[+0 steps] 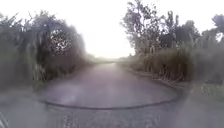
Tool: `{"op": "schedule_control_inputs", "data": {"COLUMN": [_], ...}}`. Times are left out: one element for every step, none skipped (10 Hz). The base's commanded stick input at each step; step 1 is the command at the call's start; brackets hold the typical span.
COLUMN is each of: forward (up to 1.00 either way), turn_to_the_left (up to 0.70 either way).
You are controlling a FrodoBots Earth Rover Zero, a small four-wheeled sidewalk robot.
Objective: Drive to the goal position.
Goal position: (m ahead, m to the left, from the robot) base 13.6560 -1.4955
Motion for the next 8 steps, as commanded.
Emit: {"op": "schedule_control_inputs", "data": {"forward": [0.7, 0.7, 0.7, 0.7, 0.7, 0.7, 0.7, 0.7], "turn_to_the_left": [-0.05, 0.0, 0.0, 0.0, 0.0, 0.0, 0.0, 0.0]}}
